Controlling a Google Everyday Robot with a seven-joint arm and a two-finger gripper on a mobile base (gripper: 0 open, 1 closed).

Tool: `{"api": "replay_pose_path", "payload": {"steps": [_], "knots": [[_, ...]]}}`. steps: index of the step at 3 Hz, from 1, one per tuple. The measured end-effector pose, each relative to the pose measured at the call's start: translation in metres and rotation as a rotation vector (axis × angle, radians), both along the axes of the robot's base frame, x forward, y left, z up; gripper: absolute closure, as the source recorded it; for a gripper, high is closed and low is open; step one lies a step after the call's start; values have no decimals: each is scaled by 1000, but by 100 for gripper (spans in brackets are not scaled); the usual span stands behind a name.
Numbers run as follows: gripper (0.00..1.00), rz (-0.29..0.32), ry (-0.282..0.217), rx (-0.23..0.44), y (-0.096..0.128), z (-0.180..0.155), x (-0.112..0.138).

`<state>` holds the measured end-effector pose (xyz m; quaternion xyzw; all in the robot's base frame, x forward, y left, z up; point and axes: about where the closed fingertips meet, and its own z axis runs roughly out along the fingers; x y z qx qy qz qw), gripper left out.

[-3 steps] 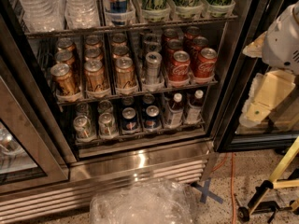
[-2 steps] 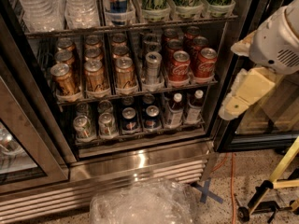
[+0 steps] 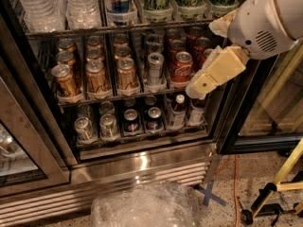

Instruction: Pick water bottle from top shelf of fridge

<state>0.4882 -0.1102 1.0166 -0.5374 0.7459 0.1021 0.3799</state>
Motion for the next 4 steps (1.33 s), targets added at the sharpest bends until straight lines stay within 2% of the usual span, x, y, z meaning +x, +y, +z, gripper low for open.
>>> {"api": "replay_pose_path", "payload": {"steps": [1,2,3,4], "knots": [[0,1,-3,1,1,1,0],[0,0,-48,66,27,9,-2],[0,34,-127,203,84,26,-11],[0,116,-189,265,131,47,-20]]}}
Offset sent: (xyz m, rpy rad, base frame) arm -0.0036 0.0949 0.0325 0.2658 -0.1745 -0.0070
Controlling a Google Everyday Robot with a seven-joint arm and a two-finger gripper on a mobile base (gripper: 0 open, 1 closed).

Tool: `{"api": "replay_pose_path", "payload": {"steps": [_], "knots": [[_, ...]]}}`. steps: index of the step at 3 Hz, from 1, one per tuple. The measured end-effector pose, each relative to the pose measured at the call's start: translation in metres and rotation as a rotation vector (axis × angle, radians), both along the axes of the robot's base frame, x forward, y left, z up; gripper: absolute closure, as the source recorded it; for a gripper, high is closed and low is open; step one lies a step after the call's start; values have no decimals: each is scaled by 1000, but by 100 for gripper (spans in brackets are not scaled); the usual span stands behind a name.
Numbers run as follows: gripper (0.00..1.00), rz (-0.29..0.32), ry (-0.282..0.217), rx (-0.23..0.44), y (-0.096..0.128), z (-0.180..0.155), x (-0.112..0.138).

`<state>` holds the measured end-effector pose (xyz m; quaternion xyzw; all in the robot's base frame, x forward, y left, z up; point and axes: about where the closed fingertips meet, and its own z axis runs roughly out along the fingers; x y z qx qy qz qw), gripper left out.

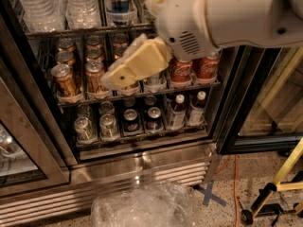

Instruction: Pick water bottle from top shelf of fridge

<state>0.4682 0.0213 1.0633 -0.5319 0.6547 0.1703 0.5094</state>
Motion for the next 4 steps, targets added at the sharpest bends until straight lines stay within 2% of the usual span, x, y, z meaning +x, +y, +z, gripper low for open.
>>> {"api": "replay_pose_path", "payload": {"steps": [1,2,3,4], "knots": [[0,92,-47,37,37,20,-20],[0,92,-47,37,37,20,-20],[0,177,-52,63,74,19,-27],[0,256,-45,123,124,14,-45]]}}
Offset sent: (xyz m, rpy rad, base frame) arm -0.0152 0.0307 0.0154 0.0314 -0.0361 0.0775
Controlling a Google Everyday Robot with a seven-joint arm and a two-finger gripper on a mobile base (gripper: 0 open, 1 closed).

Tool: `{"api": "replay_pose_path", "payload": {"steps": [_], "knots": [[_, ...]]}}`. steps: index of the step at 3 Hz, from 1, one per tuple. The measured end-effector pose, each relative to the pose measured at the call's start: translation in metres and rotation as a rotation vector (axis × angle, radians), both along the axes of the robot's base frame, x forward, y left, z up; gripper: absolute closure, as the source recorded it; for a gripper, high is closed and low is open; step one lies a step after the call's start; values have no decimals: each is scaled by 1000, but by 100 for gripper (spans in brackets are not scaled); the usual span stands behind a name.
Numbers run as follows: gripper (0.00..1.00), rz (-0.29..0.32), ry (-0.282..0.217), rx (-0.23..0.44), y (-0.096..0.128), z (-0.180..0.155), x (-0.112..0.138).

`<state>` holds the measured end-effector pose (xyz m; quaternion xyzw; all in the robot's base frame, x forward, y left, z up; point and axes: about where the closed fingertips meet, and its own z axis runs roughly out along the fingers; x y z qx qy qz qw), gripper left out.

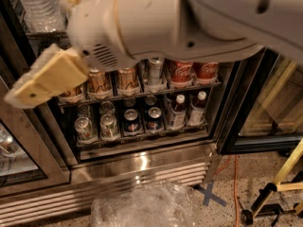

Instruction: Pick water bottle from top shelf of fridge

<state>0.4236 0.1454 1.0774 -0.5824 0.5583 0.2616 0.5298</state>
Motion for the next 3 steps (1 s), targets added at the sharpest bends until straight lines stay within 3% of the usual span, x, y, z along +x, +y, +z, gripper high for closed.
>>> {"api": "replay_pose_path", "payload": {"steps": [1,2,3], "knots": [[0,56,61,87,52,-16,-27],[0,59,143,158,90,-42,-54],[0,-8,155,193,107,-60,-72]]}}
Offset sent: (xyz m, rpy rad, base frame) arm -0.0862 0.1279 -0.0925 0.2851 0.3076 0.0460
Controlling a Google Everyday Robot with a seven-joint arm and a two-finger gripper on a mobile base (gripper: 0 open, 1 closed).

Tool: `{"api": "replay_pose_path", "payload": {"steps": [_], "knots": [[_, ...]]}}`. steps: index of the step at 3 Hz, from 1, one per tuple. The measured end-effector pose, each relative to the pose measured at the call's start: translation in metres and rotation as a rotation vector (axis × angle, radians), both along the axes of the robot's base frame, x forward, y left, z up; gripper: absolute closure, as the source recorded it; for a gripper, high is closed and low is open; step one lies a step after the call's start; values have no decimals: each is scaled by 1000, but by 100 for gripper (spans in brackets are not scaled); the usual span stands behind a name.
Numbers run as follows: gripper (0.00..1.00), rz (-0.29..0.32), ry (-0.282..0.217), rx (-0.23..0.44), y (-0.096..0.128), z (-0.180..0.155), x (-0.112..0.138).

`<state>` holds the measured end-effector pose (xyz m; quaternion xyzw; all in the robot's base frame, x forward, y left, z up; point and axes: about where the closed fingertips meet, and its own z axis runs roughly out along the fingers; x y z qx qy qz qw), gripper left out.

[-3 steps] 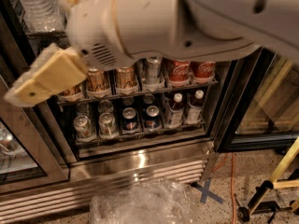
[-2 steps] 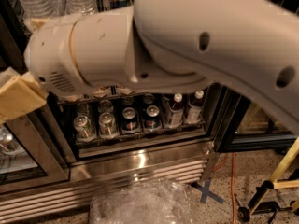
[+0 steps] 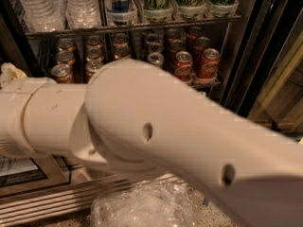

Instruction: Pick water bottle from top shelf of fridge

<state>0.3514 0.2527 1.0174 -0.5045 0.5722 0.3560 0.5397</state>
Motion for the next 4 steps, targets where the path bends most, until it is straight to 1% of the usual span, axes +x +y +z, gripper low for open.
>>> {"api": "replay_pose_path", "payload": {"steps": [1,2,3,4], "knots": [[0,-53,-6,56,7,14,-10],[0,-52,-7,56,7,14,-10],[0,-2,-11,96,19,8,-4],[0,106,-46,162,43,0,14]]}}
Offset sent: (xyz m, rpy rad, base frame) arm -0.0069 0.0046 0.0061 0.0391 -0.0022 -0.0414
